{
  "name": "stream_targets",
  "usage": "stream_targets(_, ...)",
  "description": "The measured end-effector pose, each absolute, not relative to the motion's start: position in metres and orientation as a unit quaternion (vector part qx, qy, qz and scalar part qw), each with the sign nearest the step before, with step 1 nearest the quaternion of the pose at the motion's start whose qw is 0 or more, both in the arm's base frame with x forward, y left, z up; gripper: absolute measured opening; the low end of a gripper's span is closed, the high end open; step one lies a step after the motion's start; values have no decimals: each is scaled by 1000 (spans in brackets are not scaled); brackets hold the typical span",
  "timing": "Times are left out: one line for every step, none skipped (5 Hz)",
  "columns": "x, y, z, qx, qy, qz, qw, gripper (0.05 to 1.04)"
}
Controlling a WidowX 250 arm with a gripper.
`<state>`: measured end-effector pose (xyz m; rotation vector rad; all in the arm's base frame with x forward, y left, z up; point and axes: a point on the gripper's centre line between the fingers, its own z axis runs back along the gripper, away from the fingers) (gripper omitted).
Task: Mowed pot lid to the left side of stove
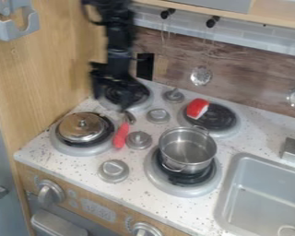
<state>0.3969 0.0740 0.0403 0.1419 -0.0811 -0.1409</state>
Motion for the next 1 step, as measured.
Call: stream_targets(395,70,41,70,-39,-85,993,999)
